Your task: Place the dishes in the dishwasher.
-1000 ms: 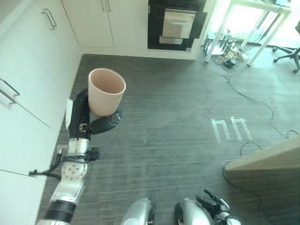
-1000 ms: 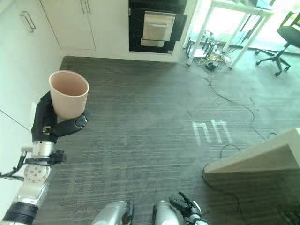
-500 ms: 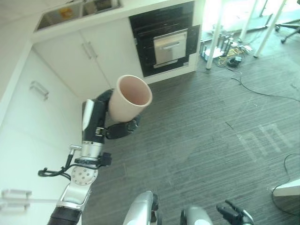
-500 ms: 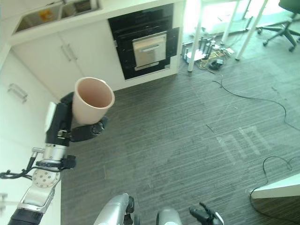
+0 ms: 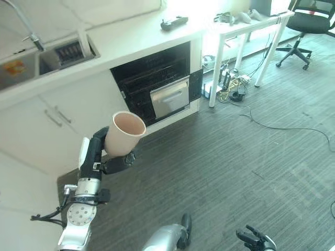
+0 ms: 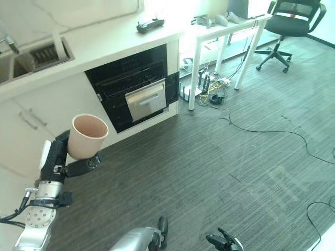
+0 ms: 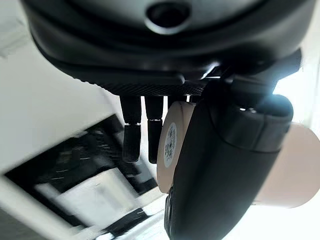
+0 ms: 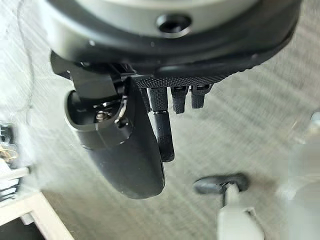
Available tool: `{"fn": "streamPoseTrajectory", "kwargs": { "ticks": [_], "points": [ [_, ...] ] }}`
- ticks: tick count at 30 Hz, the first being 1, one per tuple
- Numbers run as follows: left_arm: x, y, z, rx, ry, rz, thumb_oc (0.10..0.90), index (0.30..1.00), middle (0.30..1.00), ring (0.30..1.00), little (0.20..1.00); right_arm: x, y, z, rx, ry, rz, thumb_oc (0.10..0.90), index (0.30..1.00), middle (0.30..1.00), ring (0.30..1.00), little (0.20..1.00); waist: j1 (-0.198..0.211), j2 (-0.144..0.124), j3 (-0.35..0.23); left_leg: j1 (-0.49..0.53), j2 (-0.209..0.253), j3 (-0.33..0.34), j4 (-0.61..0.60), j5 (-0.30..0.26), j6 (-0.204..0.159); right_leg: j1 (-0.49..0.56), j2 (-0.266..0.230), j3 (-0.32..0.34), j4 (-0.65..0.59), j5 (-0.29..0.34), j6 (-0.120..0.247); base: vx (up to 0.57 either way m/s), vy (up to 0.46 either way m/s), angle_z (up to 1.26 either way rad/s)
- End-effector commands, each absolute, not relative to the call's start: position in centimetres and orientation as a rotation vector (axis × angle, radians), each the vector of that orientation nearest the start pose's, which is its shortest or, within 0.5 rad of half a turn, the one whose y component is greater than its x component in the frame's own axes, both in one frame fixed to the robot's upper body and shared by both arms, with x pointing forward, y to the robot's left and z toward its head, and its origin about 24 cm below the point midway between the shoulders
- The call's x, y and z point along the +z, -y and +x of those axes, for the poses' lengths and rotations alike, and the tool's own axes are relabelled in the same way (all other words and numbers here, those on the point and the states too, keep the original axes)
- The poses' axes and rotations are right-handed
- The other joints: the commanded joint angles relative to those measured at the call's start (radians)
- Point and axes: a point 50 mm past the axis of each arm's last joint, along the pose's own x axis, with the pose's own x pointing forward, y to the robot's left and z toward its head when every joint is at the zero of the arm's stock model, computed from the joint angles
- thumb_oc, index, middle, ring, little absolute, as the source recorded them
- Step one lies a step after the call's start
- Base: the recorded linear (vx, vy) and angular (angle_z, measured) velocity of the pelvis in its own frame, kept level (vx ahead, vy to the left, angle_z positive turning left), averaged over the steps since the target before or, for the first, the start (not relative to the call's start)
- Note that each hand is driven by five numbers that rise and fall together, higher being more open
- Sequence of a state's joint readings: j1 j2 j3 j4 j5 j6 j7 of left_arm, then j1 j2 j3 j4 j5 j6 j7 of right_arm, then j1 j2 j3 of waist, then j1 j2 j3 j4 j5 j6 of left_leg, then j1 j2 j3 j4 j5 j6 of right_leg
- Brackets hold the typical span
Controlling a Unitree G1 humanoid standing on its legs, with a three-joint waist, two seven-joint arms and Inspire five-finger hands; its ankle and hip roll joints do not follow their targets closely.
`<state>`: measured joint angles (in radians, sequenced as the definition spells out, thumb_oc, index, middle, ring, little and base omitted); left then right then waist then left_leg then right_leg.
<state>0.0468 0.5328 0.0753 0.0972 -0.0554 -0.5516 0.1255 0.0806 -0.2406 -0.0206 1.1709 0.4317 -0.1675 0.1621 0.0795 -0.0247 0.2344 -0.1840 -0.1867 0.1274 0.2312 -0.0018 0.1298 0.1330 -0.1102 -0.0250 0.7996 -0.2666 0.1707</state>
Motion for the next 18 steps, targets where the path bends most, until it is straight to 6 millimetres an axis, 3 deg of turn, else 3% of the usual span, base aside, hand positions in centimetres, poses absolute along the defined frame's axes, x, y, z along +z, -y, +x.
{"fn": "streamPoseTrajectory", "kwargs": {
  "ticks": [1,3,5,6,8,9,13,15,16,18],
  "points": [
    [16.6,-25.0,23.7,0.119,0.794,0.485,0.4,0.3,0.3,0.3,0.3,-14.0,26.8,10.1,-0.278,-0.904,0.112,0.8,0.9,0.9,0.9,0.9,-0.035,0.089,0.016,0.036,0.038,-0.12,0.069,-0.214,0.01,-0.175,0.093,-0.093,0.111,0.262,-0.018,0.28,0.138,-0.07],
    [16.9,-24.8,24.1,0.123,0.804,0.493,0.4,0.3,0.3,0.3,0.3,-13.9,26.8,10.2,-0.263,-0.892,0.106,0.8,0.9,0.9,0.9,0.9,-0.044,0.108,0.023,0.081,0.044,-0.134,0.069,-0.232,0.019,-0.246,0.035,-0.148,0.103,0.196,-0.06,0.2,0.043,-0.08],
    [17.6,-24.5,24.7,0.129,0.817,0.504,0.4,0.3,0.3,0.3,0.3,-13.6,26.9,10.9,-0.24,-0.871,0.085,0.8,0.9,0.9,0.9,0.9,-0.063,0.125,0.038,0.124,0.064,-0.158,0.069,-0.255,0.013,-0.278,0.02,-0.174,-0.07,0.123,-0.085,0.22,-0.147,-0.14],
    [18.0,-24.4,25.1,0.135,0.818,0.513,0.4,0.3,0.3,0.3,0.3,-13.5,27.0,11.3,-0.239,-0.86,0.091,0.8,0.9,0.9,0.9,0.9,-0.069,0.127,0.042,0.139,0.078,-0.171,0.069,-0.266,0.005,-0.273,0.007,-0.175,-0.241,0.129,-0.086,0.26,-0.268,0.52],
    [18.3,-24.3,25.4,0.145,0.821,0.525,0.4,0.3,0.3,0.3,0.3,-13.3,27.1,11.9,-0.225,-0.845,0.09,0.8,0.9,0.9,0.9,0.9,-0.07,0.122,0.04,0.159,0.089,-0.185,0.069,-0.293,-0.005,-0.264,-0.015,-0.16,-0.448,0.171,-0.068,0.31,-0.353,0.25],
    [18.5,-24.4,25.5,0.16,0.819,0.54,0.4,0.3,0.3,0.3,0.3,-13.0,27.0,12.8,-0.198,-0.827,0.068,0.8,0.9,0.9,0.9,0.9,-0.067,0.109,0.039,0.182,0.091,-0.193,0.069,-0.32,-0.013,-0.296,-0.048,-0.124,-0.5,0.176,-0.043,0.31,-0.368,-0.31],
    [18.4,-24.7,25.4,0.168,0.812,0.549,0.4,0.3,0.3,0.3,0.3,-12.9,26.5,13.6,-0.186,-0.812,0.066,0.8,0.9,0.9,0.9,0.9,-0.067,0.089,0.024,0.229,0.115,-0.224,0.069,-0.371,-0.032,-0.342,-0.089,-0.045,-0.5,0.201,-0.001,0.39,-0.481,0.06],
    [18.3,-24.9,25.2,0.175,0.815,0.554,0.4,0.3,0.3,0.3,0.3,-12.8,26.4,13.9,-0.18,-0.808,0.065,0.8,0.9,0.9,0.9,0.9,-0.064,0.085,0.017,0.238,0.133,-0.221,0.069,-0.375,-0.047,-0.322,-0.081,-0.056,-0.5,0.175,-0.001,0.33,-0.444,0.43],
    [18.2,-25.1,24.8,0.197,0.815,0.558,0.4,0.3,0.3,0.3,0.3,-12.7,26.4,14.1,-0.166,-0.81,0.053,0.8,0.9,0.9,0.9,0.9,-0.058,0.079,0.008,0.255,0.157,-0.218,0.069,-0.379,-0.072,-0.312,-0.077,-0.078,-0.5,0.158,-0.006,0.45,-0.622,0.27],
    [18.1,-25.4,24.1,0.222,0.816,0.525,0.4,0.3,0.3,0.3,0.3,-12.5,26.3,14.6,-0.16,-0.809,0.037,0.8,0.9,0.9,0.9,0.9,-0.059,0.081,0.008,0.298,0.209,-0.205,0.069,-0.382,-0.095,-0.296,-0.05,-0.097,-0.5,0.138,-0.038,0.42,-0.619,-0.22]
  ]
}}
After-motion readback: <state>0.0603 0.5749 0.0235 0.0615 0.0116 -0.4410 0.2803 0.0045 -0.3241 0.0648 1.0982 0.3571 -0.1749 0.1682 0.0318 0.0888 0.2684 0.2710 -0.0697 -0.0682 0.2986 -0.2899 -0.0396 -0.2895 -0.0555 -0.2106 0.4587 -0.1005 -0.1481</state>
